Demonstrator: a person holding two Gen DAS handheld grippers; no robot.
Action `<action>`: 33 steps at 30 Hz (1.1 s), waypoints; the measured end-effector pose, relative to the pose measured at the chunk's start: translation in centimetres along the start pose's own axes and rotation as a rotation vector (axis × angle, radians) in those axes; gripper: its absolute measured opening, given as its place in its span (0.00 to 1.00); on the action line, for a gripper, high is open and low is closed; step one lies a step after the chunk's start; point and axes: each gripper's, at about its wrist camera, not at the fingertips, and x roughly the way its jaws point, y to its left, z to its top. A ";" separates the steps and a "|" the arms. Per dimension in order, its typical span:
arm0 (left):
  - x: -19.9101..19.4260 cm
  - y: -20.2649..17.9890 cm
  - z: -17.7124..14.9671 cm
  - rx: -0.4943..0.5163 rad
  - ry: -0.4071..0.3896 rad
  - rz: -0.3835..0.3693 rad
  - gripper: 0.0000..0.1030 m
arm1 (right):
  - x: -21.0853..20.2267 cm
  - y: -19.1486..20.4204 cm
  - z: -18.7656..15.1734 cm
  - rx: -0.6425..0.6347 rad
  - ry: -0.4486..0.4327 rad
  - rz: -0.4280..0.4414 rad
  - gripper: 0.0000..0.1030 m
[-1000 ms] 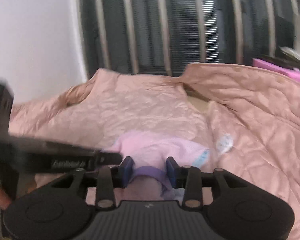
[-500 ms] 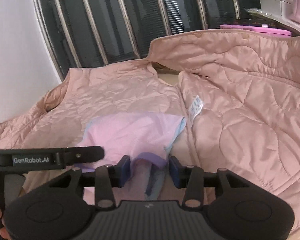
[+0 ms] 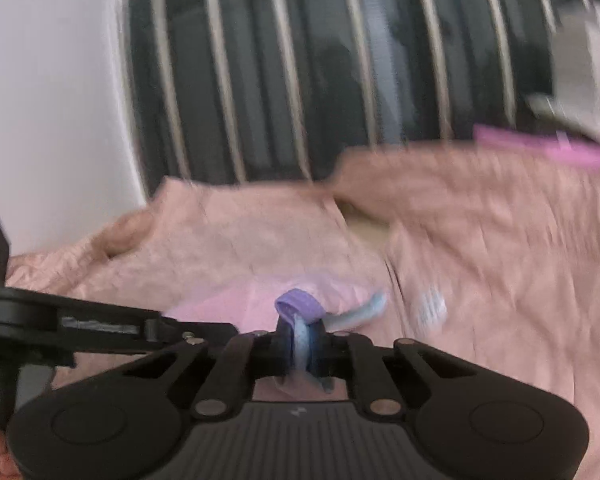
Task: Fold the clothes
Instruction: 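Lower the folded garment onto the jacket and open both grippers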
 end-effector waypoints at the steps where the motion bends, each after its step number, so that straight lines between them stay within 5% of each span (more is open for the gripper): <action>1: 0.3 0.3 0.7 -0.009 -0.007 0.002 0.12 | 0.3 0.1 0.6 -0.012 -0.010 0.013 0.08; 5: 2.3 0.9 2.5 -0.022 -0.022 0.024 0.12 | 2.9 -0.7 2.5 -0.016 -0.026 0.017 0.08; 8: 4.3 0.7 2.4 0.022 0.000 0.084 0.13 | 5.5 -1.6 2.4 0.010 0.049 0.008 0.09; 9: 5.2 0.9 2.1 0.023 0.033 0.114 0.16 | 6.6 -1.9 2.0 0.015 0.110 -0.001 0.14; 10: 5.9 1.1 1.9 0.022 0.062 0.137 0.31 | 7.5 -2.2 1.6 0.014 0.179 -0.010 0.23; 11: 5.9 1.5 1.8 0.009 0.070 0.128 0.37 | 7.8 -2.5 1.2 0.010 0.223 -0.021 0.29; 13: 5.8 2.1 1.6 -0.018 0.086 0.110 0.40 | 6.8 -3.3 1.7 0.038 0.224 -0.034 0.51; 15: 5.6 2.6 2.0 -0.045 0.104 0.099 0.41 | 5.5 -4.0 2.9 0.063 0.195 -0.043 0.51; 17: 5.4 3.1 2.2 -0.074 0.116 0.091 0.42 | 3.5 -4.5 4.2 0.105 0.097 -0.061 0.44; 19: 4.9 3.2 2.4 -0.088 0.110 0.103 0.42 | 2.3 -4.5 5.0 0.149 0.012 -0.050 0.01; 21: 4.3 2.9 2.7 -0.068 0.080 0.137 0.42 | 3.1 -3.8 4.8 0.157 -0.002 -0.012 0.03; 26: 2.4 2.1 3.8 -0.049 0.006 0.160 0.42 | 7.5 -1.6 2.1 0.079 0.175 -0.015 0.04; 29: 1.5 1.5 4.2 -0.074 -0.048 0.141 0.42 | 7.6 -1.3 1.6 0.059 0.186 -0.029 0.04; 33: 3.2 0.4 3.4 -0.031 0.013 0.136 0.42 | 7.5 -1.5 1.8 0.070 0.187 -0.023 0.04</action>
